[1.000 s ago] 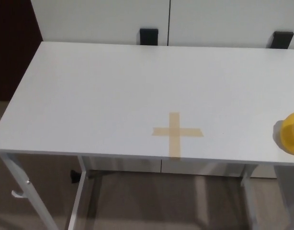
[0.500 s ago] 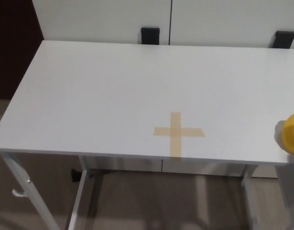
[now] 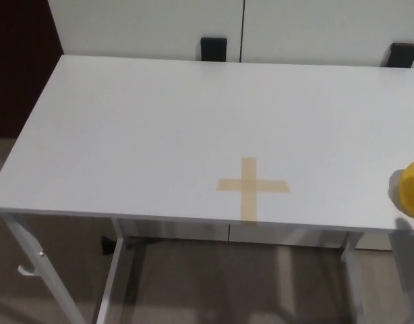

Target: The robot uses its right hand to push the yellow duck toy to the center of the white desk.

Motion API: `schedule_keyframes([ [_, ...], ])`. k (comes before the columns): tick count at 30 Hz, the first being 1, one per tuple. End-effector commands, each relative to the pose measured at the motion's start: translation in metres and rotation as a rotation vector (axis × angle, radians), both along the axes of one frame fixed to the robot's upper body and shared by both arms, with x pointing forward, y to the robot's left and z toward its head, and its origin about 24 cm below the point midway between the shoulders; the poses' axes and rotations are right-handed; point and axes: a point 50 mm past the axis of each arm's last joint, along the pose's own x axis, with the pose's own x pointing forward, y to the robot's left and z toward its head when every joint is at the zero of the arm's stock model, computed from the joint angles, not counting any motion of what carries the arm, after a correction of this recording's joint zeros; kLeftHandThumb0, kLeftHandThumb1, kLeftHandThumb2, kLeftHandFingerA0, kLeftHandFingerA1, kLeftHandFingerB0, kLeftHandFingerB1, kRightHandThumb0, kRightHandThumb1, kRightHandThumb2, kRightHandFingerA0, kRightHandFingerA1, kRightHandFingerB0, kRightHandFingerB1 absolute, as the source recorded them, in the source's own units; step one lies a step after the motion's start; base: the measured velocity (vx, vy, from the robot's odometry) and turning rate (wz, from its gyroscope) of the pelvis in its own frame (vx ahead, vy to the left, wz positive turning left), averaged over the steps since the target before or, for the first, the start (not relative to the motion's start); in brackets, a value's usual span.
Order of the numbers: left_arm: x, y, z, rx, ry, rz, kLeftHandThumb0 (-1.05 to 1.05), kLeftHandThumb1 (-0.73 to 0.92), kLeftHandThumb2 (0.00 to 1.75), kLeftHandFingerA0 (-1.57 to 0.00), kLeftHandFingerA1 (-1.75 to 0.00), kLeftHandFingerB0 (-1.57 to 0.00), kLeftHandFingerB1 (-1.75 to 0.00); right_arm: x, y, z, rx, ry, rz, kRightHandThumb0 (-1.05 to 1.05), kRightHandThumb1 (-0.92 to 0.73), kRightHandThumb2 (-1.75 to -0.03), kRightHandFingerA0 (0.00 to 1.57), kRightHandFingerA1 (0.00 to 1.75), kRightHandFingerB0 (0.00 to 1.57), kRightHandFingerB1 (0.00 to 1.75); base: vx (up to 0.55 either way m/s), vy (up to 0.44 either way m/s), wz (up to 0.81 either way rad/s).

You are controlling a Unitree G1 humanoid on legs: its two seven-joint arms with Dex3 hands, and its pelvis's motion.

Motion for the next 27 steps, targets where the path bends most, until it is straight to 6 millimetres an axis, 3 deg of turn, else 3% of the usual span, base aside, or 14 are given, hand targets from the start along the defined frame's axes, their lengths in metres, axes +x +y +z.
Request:
schedule_keyframes([
  [1, 0.000, 0.001, 0.002, 0.006, -0.029, -0.001, -0.15, 0.65, 0.67, -0.83, -0.67, -0.75, -0.58, 0.009, 0.012, -0.002, -0.058, 0.029, 0.001, -0.77, -0.92, -0.71, 0.13, 0.36, 0.09, 0.28, 0.00, 0.000, 0.00],
  [2, 0.000, 0.001, 0.001, 0.003, -0.028, 0.001, -0.15, 0.66, 0.67, -0.83, -0.65, -0.74, -0.58, 0.011, 0.014, -0.003, -0.072, 0.031, -0.004, -0.35, -0.56, -1.14, 0.00, 0.50, 0.00, 0.50, 0.00, 0.000, 0.00],
  [12, -0.001, -0.001, -0.001, -0.007, -0.025, 0.004, -0.11, 0.63, 0.72, -0.82, -0.65, -0.75, -0.59, 0.016, 0.011, -0.005, -0.145, 0.087, 0.017, -0.35, -0.55, -1.13, 0.01, 0.51, 0.00, 0.49, 0.00, 0.000, 0.00],
  [13, -0.001, -0.001, -0.001, -0.006, -0.025, 0.005, -0.13, 0.64, 0.70, -0.82, -0.65, -0.75, -0.58, 0.017, 0.011, -0.004, -0.152, 0.089, 0.019, -0.74, -0.92, -0.72, 0.17, 0.39, 0.14, 0.30, 0.00, 0.000, 0.00],
  [15, -0.001, -0.001, 0.000, -0.006, -0.029, 0.006, -0.17, 0.65, 0.64, -0.82, -0.67, -0.74, -0.57, 0.022, 0.011, 0.001, -0.167, 0.084, 0.026, -0.75, -0.92, -0.70, 0.18, 0.40, 0.15, 0.30, 0.00, 0.000, 0.00],
  [20, 0.001, -0.003, -0.001, -0.011, -0.033, 0.005, -0.17, 0.65, 0.62, -0.84, -0.68, -0.75, -0.57, 0.027, 0.011, 0.007, -0.194, 0.078, 0.045, -0.76, -0.92, -0.71, 0.17, 0.39, 0.13, 0.30, 0.00, 0.000, 0.00],
  [21, 0.001, -0.003, -0.001, -0.010, -0.030, -0.001, -0.15, 0.63, 0.65, -0.82, -0.65, -0.73, -0.58, 0.027, 0.011, 0.007, -0.199, 0.083, 0.052, -0.36, -0.54, -1.12, 0.00, 0.50, 0.00, 0.49, 0.00, 0.000, 0.00],
  [27, 0.002, -0.005, -0.002, -0.011, -0.022, -0.023, -0.12, 0.62, 0.67, -0.84, -0.68, -0.76, -0.59, 0.030, 0.024, 0.000, -0.214, 0.095, 0.110, -0.36, -0.55, -1.13, 0.01, 0.51, 0.00, 0.50, 0.00, 0.000, 0.00],
])
